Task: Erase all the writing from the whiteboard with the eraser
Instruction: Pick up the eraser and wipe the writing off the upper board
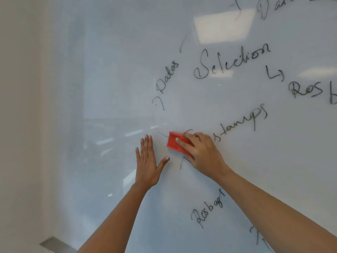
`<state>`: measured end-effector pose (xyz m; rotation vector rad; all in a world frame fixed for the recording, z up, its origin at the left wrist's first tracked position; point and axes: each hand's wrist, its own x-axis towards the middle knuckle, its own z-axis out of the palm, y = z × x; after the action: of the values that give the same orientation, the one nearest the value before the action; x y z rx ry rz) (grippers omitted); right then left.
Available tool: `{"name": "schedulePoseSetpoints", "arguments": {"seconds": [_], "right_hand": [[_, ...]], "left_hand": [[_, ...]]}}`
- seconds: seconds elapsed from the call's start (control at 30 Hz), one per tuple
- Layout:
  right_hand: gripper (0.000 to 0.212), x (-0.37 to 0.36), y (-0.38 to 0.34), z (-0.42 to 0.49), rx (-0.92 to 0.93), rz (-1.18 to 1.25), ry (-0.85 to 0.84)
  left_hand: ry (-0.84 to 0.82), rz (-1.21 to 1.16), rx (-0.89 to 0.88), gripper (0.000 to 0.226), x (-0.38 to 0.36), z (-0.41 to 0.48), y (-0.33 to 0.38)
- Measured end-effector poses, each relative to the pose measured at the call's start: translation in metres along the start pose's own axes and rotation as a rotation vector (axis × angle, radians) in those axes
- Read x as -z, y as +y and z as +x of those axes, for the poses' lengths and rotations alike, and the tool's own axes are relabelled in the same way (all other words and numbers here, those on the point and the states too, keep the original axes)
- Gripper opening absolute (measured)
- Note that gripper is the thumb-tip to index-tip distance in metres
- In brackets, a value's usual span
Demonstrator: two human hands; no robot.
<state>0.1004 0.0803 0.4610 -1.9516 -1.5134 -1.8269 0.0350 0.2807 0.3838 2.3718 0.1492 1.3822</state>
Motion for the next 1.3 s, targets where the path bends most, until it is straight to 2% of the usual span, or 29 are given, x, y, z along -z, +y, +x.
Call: {"name": "schedulePoseSetpoints", "arguments": {"seconds": [0.1, 0.27, 0.37, 0.5, 0.57, 0.63, 0.73, 0.83, 0.9, 1.0, 1.1, 1.17, 1.3], "right_hand": [[0.051, 0.002, 0.008, -0.016, 0.105, -0.015, -0.063], [0.045, 0.021, 0.048, 0.016, -0.087, -0.065, 0.095], [0.046, 0.013, 0.039, 0.024, -0.148, -0.053, 0.132], [0.048, -0.001, 0.018, -0.008, 0.139, -0.032, -0.004], [0.046, 0.005, 0.027, -0.013, 0.196, -0.036, -0.033], [0.048, 0.013, 0.045, 0.0, 0.139, -0.057, 0.028], [0.049, 0.022, 0.066, 0.035, -0.077, -0.084, 0.149], [0.049, 0.009, 0.051, 0.057, -0.184, -0.052, 0.185], [0.048, -0.009, 0.026, 0.051, -0.075, -0.004, 0.136], [0.048, -0.027, 0.004, 0.027, 0.249, 0.017, -0.038], [0.05, -0.021, 0.018, 0.027, 0.344, 0.009, -0.081], [0.049, -0.016, 0.034, 0.049, 0.278, -0.019, -0.021], [0.05, -0.005, 0.046, 0.1, -0.106, -0.001, 0.126]], "left_hand": [[0.013, -0.01, -0.002, 0.088, 0.002, 0.01, -0.008], [0.035, 0.003, -0.022, 0.084, 0.0, 0.026, -0.015], [0.053, -0.03, -0.006, 0.082, -0.005, 0.035, -0.009], [0.046, -0.114, 0.037, 0.077, -0.011, 0.038, -0.008], [0.033, -0.117, 0.022, 0.076, -0.013, 0.038, -0.012], [0.031, -0.115, 0.002, 0.079, -0.014, 0.039, -0.016], [0.03, -0.125, -0.004, 0.081, -0.015, 0.039, -0.017], [0.032, -0.142, -0.012, 0.079, -0.015, 0.038, -0.017], [0.032, -0.184, 0.0, 0.072, -0.015, 0.038, -0.017], [0.039, -0.274, 0.013, 0.073, -0.014, 0.039, -0.02], [0.023, -0.308, 0.005, 0.077, -0.012, 0.04, -0.022], [0.019, -0.312, 0.009, 0.078, -0.011, 0.04, -0.022], [0.016, -0.286, 0.011, 0.079, -0.011, 0.039, -0.021]]}}
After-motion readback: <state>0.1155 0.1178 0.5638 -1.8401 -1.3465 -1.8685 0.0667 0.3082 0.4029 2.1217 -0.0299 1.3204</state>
